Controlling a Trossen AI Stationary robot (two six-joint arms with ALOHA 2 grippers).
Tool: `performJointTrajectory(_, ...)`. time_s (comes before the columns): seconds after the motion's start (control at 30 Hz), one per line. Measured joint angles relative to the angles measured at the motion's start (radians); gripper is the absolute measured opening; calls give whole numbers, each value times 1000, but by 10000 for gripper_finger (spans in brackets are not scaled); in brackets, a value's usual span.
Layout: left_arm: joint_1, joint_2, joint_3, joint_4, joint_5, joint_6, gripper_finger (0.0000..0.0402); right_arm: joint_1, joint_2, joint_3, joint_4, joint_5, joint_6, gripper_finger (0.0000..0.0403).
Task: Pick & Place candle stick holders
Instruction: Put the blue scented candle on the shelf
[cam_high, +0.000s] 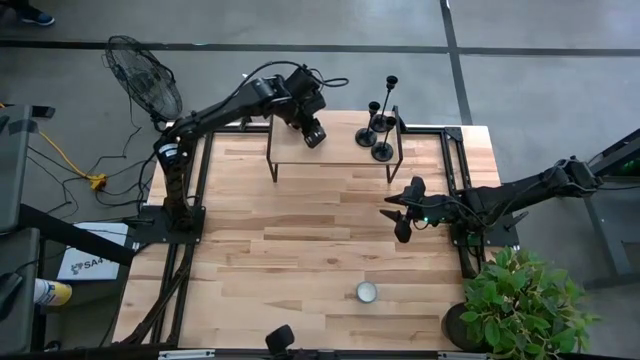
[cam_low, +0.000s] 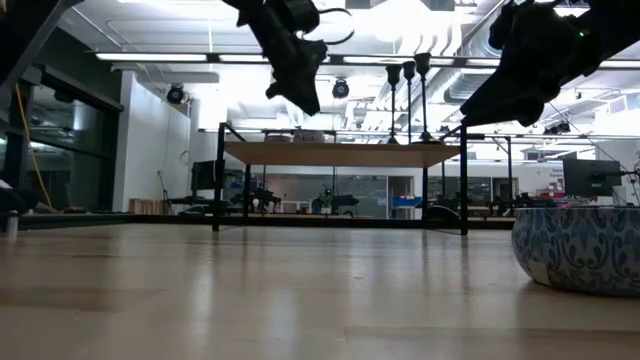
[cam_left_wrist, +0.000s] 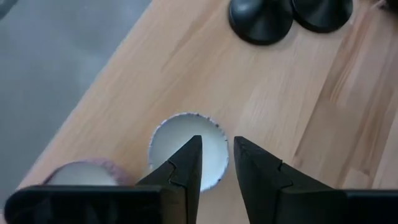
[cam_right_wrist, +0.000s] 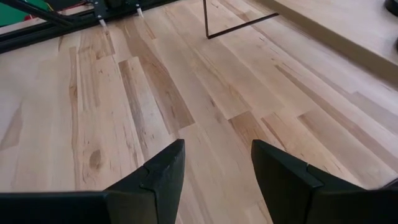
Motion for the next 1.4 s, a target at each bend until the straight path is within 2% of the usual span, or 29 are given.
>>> performJointTrajectory(0.3,-5,-70,31,-162,-49,21,90,0,0,0,-29,-18,8,181)
performJointTrajectory(0.5,-63,-193,-52,-164,-123,-2,90,0,0,0,-46,-16,8,181)
performJointTrajectory(0.63,-130,-296,-172,-107,-198,-38,90,0,0,0,-46,-16,8,181)
performJointTrajectory(1.0,-296,-590,-595,97,-314,-200,90,0,0,0,-49,-45,22,181)
performJointTrajectory(1.23,-399,-759,-846,228,-367,-311,90,3,0,0,-50,-185,22,181)
performJointTrajectory(1.4,-473,-857,-1013,336,-391,-367,90,49,0,0,-48,-190,23,181)
